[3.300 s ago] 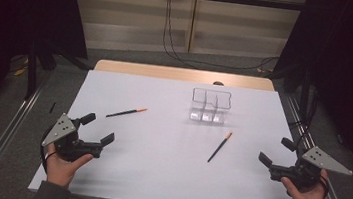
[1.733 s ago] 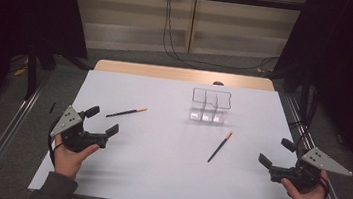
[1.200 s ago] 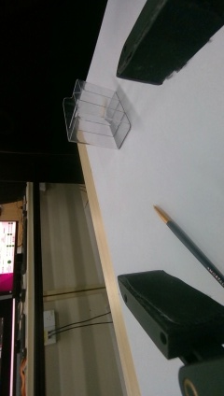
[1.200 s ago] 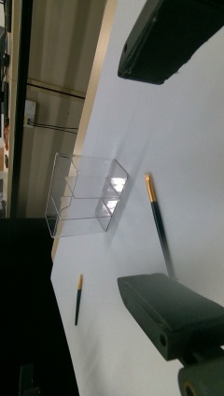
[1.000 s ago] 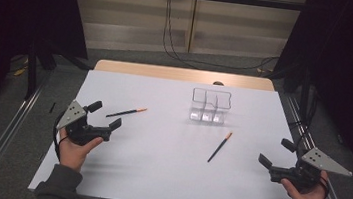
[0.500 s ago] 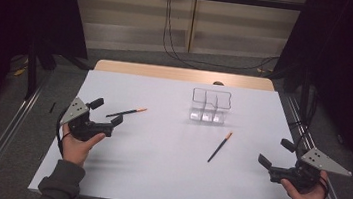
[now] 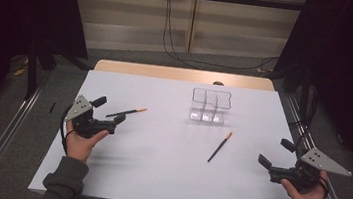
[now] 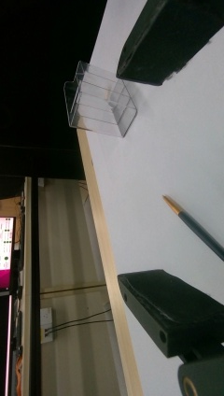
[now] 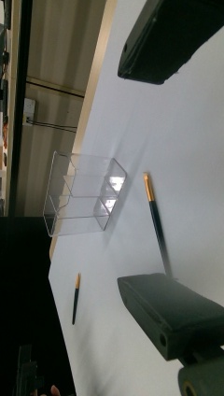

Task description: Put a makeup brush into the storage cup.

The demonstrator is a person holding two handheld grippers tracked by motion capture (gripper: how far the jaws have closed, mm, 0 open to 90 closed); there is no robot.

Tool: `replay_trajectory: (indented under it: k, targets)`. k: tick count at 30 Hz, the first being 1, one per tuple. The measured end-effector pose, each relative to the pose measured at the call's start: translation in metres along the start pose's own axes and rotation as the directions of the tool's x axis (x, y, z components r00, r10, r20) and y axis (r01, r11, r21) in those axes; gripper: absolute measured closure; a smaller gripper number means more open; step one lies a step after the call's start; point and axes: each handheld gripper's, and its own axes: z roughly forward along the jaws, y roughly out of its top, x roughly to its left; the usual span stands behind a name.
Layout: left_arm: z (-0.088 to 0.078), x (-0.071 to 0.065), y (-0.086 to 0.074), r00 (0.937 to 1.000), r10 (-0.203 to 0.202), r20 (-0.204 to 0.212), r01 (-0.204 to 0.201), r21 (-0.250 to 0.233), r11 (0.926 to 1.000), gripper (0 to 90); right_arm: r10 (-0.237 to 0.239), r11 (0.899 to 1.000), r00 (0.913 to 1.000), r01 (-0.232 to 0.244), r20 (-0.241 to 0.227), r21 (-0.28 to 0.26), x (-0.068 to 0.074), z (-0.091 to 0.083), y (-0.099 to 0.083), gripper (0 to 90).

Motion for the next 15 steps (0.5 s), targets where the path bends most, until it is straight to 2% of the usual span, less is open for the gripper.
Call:
replay_trajectory:
  k: [3, 4, 7, 8, 12, 14, 15]
  targets:
    - [0.003, 0.0, -0.001, 1.0, -0.009, 0.003, 0.009, -0.002, 1.0, 3.3, -0.002, 1.0, 1.0, 0.002, 0.003, -0.003, 0.0, 0.001, 0.0, 1.6]
    - [0.003, 0.0, 0.0, 1.0, -0.001, -0.005, 0.001, 0.002, 1.0, 3.3, -0.003, 1.0, 1.0, 0.003, 0.0, -0.002, 0.0, 0.001, 0.0, 1.5]
    - [0.006, 0.001, -0.001, 1.0, 0.001, 0.006, -0.001, -0.001, 1.0, 3.3, -0.002, 1.0, 1.0, 0.002, 0.002, -0.003, 0.0, 0.001, 0.0, 1.5]
    - [0.007, 0.001, -0.001, 1.0, -0.01, -0.002, 0.01, -0.001, 1.0, 3.3, -0.002, 1.0, 1.0, 0.002, 0.002, -0.003, 0.0, 0.001, 0.0, 1.5]
    - [0.01, 0.002, 0.0, 1.0, -0.003, -0.007, 0.003, 0.005, 1.0, 3.3, 0.0, 1.0, 1.0, 0.0, 0.002, 0.001, 0.0, 0.001, -0.001, 1.5]
    - [0.012, 0.002, -0.001, 0.9998, -0.02, -0.003, 0.02, -0.009, 0.9998, 3.3, -0.001, 1.0, 1.0, 0.001, 0.0, 0.002, 0.0, 0.0, -0.001, 1.5]
    - [0.012, 0.003, 0.0, 0.9998, -0.017, -0.005, 0.017, -0.004, 0.9999, 3.4, 0.0, 1.0, 1.0, 0.0, 0.0, 0.0, 0.0, 0.001, -0.001, 1.5]
